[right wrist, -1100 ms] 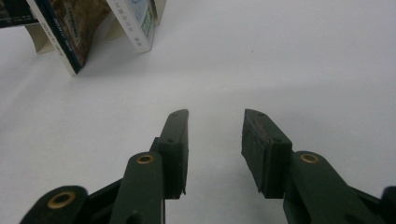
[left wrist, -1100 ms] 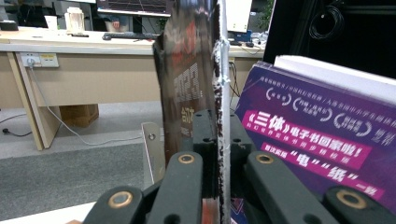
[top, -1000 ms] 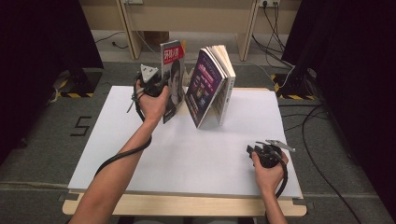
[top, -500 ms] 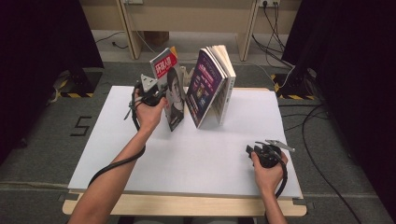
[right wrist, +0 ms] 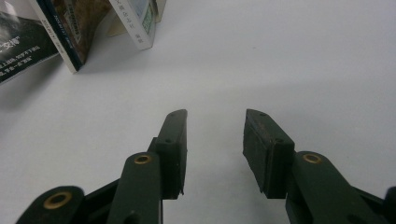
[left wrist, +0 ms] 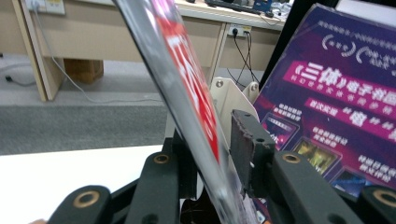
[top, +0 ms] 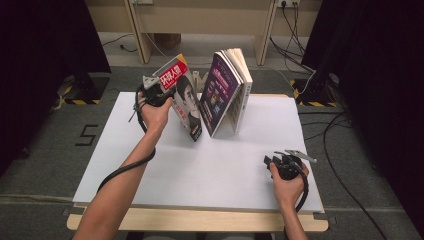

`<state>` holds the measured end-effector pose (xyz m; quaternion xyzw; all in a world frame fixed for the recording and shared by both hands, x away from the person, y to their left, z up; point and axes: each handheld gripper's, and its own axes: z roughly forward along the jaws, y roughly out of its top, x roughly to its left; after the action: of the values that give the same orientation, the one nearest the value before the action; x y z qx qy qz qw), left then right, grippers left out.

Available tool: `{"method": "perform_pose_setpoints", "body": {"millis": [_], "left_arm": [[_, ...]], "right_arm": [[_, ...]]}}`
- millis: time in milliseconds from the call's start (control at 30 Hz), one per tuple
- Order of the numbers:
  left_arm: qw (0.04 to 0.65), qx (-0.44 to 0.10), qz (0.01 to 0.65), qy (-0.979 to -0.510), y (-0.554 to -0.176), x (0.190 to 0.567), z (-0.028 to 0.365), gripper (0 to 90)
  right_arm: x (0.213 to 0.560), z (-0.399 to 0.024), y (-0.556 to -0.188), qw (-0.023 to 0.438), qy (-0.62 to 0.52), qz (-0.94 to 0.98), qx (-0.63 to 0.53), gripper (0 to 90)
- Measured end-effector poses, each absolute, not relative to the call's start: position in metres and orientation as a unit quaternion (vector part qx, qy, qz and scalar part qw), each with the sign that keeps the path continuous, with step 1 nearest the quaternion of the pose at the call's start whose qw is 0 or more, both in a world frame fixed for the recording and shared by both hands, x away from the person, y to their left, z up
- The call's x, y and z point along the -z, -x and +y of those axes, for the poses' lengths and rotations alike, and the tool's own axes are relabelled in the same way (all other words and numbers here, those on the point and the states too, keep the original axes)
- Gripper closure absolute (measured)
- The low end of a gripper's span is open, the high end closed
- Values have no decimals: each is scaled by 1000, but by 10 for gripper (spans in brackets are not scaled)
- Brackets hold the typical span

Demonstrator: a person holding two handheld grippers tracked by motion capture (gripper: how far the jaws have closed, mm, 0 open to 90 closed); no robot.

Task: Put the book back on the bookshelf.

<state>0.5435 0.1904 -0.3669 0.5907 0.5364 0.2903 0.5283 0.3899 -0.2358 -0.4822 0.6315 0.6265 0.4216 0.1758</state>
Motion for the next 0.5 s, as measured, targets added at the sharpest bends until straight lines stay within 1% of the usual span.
{"method": "perform_pose_setpoints", "body": {"millis": [100, 167, 333, 500], "left_arm": [[532, -279, 545, -585, -547, 367, 193, 733], [534, -269, 551, -582, -547, 366, 195, 770], [543, -235, 567, -574, -548, 363, 195, 815], [546, -233, 560, -578, -546, 357, 189, 849]], "right_arm": [[483, -236, -390, 173, -632, 628, -420, 602], [483, -236, -390, 172, -632, 628, -420, 600], [484, -236, -391, 167, -633, 629, -419, 597], [484, -237, -391, 167, -633, 630, -418, 597]]}}
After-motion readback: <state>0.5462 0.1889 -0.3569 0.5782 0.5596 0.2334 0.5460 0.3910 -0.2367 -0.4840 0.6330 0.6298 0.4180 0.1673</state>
